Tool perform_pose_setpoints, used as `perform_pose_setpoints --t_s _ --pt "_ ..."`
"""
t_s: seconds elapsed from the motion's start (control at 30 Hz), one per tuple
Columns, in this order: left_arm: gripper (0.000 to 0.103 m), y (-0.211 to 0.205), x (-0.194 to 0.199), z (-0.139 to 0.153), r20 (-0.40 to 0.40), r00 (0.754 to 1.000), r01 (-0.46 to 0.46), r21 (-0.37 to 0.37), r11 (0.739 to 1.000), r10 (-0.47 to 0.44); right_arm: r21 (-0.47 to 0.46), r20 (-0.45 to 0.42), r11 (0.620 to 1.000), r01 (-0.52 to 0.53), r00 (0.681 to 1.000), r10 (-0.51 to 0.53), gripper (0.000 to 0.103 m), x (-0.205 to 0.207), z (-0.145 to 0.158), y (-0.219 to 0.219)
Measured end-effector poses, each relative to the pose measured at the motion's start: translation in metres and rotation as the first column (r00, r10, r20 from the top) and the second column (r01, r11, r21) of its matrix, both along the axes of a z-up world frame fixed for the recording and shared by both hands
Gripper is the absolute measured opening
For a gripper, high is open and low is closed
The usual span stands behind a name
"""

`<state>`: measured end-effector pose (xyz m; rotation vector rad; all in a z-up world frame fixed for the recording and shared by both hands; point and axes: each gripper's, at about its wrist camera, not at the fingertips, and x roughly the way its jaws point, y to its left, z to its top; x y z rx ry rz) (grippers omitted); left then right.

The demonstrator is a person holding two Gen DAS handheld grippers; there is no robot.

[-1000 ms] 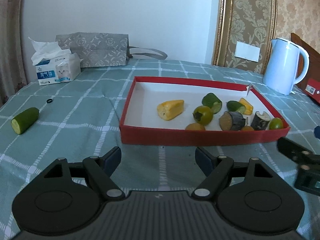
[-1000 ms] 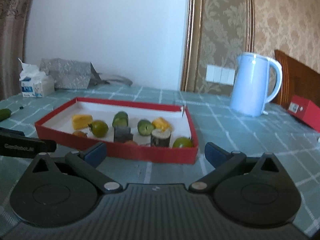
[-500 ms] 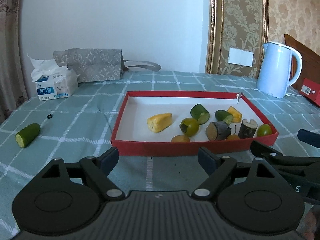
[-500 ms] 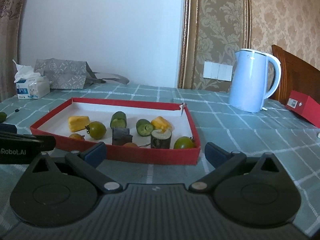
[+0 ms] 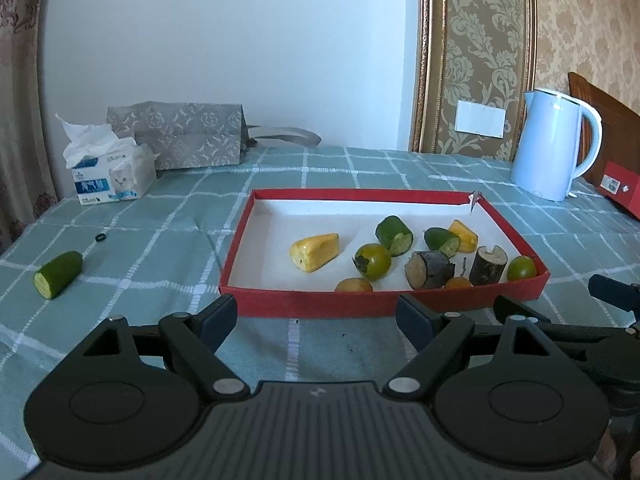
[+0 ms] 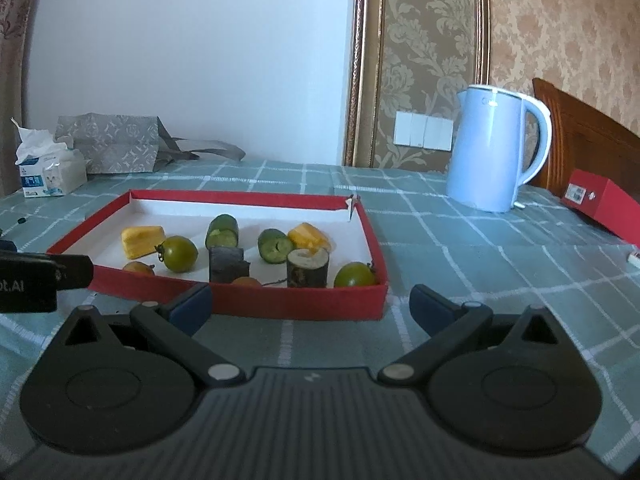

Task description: Organize fruits

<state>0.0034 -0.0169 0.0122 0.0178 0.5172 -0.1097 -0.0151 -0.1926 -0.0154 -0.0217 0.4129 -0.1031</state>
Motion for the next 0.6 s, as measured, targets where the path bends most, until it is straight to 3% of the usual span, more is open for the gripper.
perform_pose_setpoints --t_s 0.6 --pt "0.087 0.0024 -0.0002 0.0042 0.026 0.999 -0.040 0.002 0.999 0.040 -0.008 -0.006 1.000 0.022 1.000 -0.022 0.103 0.0000 -0.0007 0.0096"
